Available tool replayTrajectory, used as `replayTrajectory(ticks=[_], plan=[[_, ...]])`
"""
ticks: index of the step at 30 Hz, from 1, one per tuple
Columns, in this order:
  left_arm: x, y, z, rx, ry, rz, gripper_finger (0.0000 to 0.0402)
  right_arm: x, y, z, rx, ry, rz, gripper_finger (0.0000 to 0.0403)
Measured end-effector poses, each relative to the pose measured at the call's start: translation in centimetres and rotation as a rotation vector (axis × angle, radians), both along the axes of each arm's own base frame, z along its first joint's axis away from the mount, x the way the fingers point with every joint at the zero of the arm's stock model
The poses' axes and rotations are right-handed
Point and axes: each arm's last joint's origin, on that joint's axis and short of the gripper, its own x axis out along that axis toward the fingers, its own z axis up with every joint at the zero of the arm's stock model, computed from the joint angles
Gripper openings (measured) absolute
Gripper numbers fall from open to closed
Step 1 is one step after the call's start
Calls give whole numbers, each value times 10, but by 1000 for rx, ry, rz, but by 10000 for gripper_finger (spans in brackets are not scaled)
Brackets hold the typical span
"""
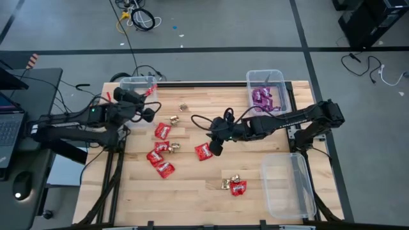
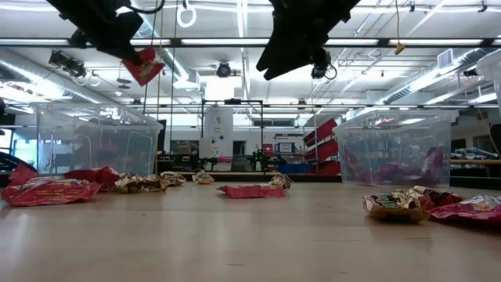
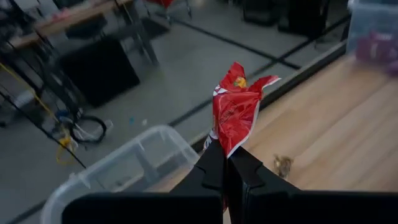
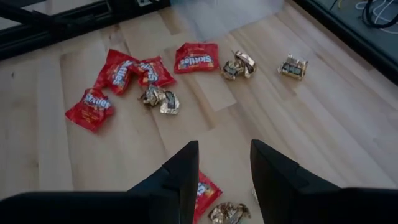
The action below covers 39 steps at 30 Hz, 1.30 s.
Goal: Sort candy
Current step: Put the red candy into the top left transparent bin
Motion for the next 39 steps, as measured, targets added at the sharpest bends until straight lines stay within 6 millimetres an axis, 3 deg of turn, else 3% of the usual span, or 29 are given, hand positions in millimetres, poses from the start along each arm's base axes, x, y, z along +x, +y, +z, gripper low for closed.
replayTrajectory(ticks=[13,26,39], plan=[[-17,32,-10,-161,61,124,0,1,-1,-2,-11,-7,6,129],[-37,50,-23,-328,152,266,0,-4,-9,-41,45,-72,18,129],[-23,67,-46,-539,292,238,0,-3,-12,-41,48,-111,19,129]])
